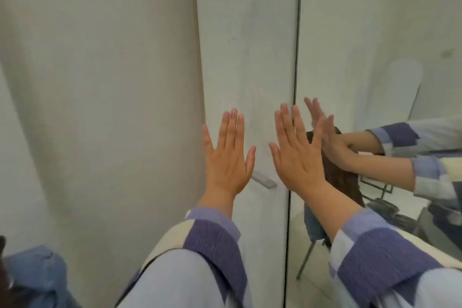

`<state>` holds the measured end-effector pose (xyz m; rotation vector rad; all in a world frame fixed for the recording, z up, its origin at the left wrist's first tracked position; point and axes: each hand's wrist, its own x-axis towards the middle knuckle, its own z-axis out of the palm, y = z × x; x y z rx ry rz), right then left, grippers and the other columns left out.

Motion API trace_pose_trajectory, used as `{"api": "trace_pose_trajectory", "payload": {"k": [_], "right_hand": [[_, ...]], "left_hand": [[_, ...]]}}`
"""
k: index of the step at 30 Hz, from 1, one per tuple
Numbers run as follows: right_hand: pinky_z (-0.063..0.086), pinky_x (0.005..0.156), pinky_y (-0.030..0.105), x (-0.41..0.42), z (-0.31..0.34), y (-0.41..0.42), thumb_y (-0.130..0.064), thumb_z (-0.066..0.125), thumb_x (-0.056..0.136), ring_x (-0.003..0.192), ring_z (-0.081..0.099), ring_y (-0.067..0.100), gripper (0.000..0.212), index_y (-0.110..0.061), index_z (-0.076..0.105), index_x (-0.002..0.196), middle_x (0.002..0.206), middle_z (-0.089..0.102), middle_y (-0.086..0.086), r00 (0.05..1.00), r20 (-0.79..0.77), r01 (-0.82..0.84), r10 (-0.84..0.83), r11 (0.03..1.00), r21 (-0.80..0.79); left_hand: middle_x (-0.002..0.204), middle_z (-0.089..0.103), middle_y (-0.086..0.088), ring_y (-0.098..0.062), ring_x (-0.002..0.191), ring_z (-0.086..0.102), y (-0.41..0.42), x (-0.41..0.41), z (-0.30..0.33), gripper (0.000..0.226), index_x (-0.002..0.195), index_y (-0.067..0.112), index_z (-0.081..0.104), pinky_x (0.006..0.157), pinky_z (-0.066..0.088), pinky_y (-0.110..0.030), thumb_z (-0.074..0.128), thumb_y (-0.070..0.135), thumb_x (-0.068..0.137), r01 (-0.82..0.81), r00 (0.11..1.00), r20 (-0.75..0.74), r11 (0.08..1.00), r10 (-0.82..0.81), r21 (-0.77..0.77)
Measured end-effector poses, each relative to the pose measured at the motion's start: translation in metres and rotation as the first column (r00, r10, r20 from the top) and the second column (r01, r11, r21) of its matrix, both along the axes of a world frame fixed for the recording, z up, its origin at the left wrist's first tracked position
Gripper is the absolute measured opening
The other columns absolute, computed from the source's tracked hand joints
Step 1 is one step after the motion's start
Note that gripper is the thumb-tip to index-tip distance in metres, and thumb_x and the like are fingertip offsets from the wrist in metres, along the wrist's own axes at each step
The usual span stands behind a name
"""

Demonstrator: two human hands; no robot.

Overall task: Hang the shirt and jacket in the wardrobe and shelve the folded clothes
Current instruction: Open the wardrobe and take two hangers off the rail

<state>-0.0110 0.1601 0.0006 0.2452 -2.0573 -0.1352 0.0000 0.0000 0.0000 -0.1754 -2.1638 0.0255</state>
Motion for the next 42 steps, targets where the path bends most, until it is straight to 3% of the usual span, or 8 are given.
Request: {"api": "trace_pose_trajectory", "payload": {"k": [6,9,16,18,22,25,35,42], "right_hand": [[-0.004,0.114,0.061,-0.015,-0.012,-0.003,-0.035,0.019,0.098,0.148,0.000,0.029,0.063,-0.007,0.001,0.152,0.160,-0.001,0.011,0.969,0.021,0.248,-0.247,0.967,-0.053],[-0.011,0.115,0.055,-0.019,-0.022,-0.009,-0.031,0.027,0.097,0.148,0.004,0.029,0.064,-0.006,0.006,0.152,0.160,0.003,0.012,0.934,0.000,0.356,-0.357,0.933,-0.056],[0.005,0.115,0.059,-0.026,-0.038,-0.010,-0.020,0.037,0.095,0.147,0.011,0.028,0.063,-0.006,0.013,0.151,0.159,0.010,0.011,0.878,0.007,0.477,-0.479,0.874,-0.088],[-0.002,0.116,0.057,-0.029,-0.040,-0.011,-0.019,0.036,0.095,0.147,0.009,0.028,0.063,-0.006,0.011,0.151,0.160,0.009,0.010,0.860,0.018,0.510,-0.510,0.856,-0.085],[-0.007,0.116,0.055,-0.027,-0.039,-0.011,-0.017,0.032,0.094,0.148,0.006,0.027,0.064,-0.007,0.008,0.152,0.160,0.005,0.008,0.844,0.040,0.537,-0.535,0.841,-0.064],[-0.005,0.116,0.054,-0.023,-0.038,-0.013,-0.015,0.029,0.092,0.148,0.003,0.026,0.064,-0.008,0.006,0.152,0.161,0.003,0.008,0.849,0.057,0.529,-0.526,0.846,-0.069],[0.002,0.117,0.056,-0.007,-0.030,-0.010,-0.014,0.038,0.088,0.146,-0.013,0.027,0.079,-0.008,-0.012,0.149,0.160,-0.012,0.010,0.841,0.185,0.520,-0.508,0.854,-0.022],[-0.014,0.114,0.054,-0.004,-0.025,-0.036,-0.033,0.028,0.099,0.147,-0.011,0.027,0.065,-0.012,-0.005,0.151,0.160,-0.008,0.007,0.905,0.221,0.396,-0.363,0.909,-0.129]], "left_hand": [[0.126,0.059,-0.008,-0.026,0.120,0.054,0.003,-0.044,-0.027,0.057,0.130,0.010,0.051,0.105,0.038,-0.048,0.026,0.046,0.093,0.255,0.959,0.121,0.967,-0.256,0.029],[0.104,0.063,-0.004,-0.024,0.099,0.059,0.002,-0.061,-0.046,0.049,0.108,0.012,0.061,0.095,0.045,-0.042,0.031,0.047,0.092,0.341,0.923,0.184,0.940,-0.338,0.016],[0.070,0.064,-0.005,-0.024,0.067,0.062,0.019,-0.083,-0.077,0.047,0.076,0.013,0.064,0.078,0.052,-0.038,0.033,0.047,0.088,0.430,0.831,0.371,0.902,-0.415,0.046],[0.076,0.065,-0.006,-0.023,0.070,0.062,0.021,-0.086,-0.080,0.040,0.082,0.012,0.062,0.071,0.049,-0.034,0.038,0.044,0.090,0.416,0.823,0.408,0.908,-0.395,0.039],[0.117,0.057,-0.011,-0.026,0.111,0.050,0.024,-0.089,-0.080,0.044,0.118,0.008,0.051,0.097,0.037,-0.038,0.023,0.038,0.102,0.395,0.804,0.512,0.915,-0.303,-0.077],[0.125,0.052,-0.011,-0.026,0.116,0.045,0.021,-0.083,-0.082,0.046,0.124,0.008,0.046,0.103,0.032,-0.038,0.018,0.038,0.103,0.373,0.801,0.539,0.922,-0.263,-0.104],[0.120,0.055,-0.010,-0.026,0.112,0.048,-0.046,-0.041,-0.082,0.040,0.116,0.007,0.050,0.096,0.034,-0.033,0.021,0.031,0.103,0.429,0.750,0.537,0.902,-0.387,0.052],[0.100,0.055,-0.002,-0.019,0.085,0.053,-0.105,-0.016,-0.088,0.050,0.104,0.015,0.054,0.077,0.044,-0.029,0.021,0.051,0.094,0.420,0.788,0.468,0.905,-0.400,0.067]]}}
